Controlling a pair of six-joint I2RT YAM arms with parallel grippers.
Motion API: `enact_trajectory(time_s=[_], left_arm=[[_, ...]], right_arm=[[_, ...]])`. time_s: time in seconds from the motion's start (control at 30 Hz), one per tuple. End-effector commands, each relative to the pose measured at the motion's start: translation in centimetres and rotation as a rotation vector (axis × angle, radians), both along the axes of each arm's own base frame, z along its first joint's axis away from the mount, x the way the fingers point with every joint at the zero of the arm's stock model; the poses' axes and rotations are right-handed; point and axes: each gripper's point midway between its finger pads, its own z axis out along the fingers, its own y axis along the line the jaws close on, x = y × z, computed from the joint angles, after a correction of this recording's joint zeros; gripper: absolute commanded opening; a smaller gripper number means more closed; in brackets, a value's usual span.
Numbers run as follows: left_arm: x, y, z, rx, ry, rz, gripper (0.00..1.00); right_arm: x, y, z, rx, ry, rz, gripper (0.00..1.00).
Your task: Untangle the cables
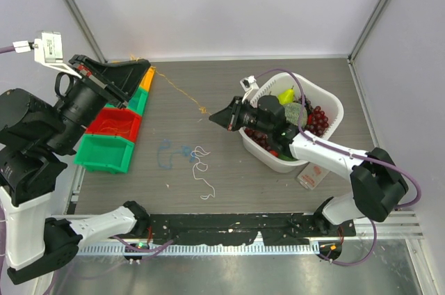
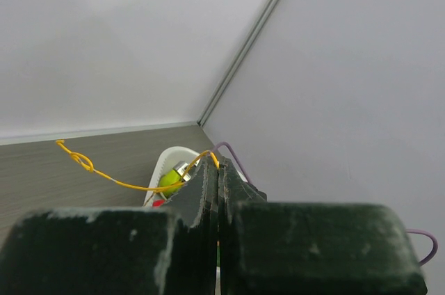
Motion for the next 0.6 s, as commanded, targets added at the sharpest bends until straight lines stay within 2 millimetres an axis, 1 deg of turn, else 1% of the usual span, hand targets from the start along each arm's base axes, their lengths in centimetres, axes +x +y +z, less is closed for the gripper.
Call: enact_trajectory(time_s=[0.0, 0.2, 0.33, 0.43, 0.57], left_arm=[[-0.2, 0.8, 1.1, -0.016, -0.040, 0.025, 0.00], [-0.9, 2.0, 2.0, -0.026, -0.062, 0.050, 0.00], [-1.3, 3.1, 2.1, -0.023, -0.072, 0.086, 0.00], [-1.5, 3.5, 2.2, -0.025, -0.077, 0.094, 0.00], [-1.4, 3.4, 2.2, -0.023, -0.077, 0.093, 0.00]], right_arm=[[-0.4, -0.4, 3.7, 0.084, -0.081, 0.006, 0.01], [0.7, -1.4, 2.2, 0.040, -0.039, -0.063, 0.01], [1.0, -2.1, 1.8, 0.039, -0.029, -0.089, 0.01], [0.9, -2.2, 1.8, 0.040, -0.030, -0.087, 0.01], [0.8, -2.1, 2.3, 0.046, -0.038, -0.081, 0.01]])
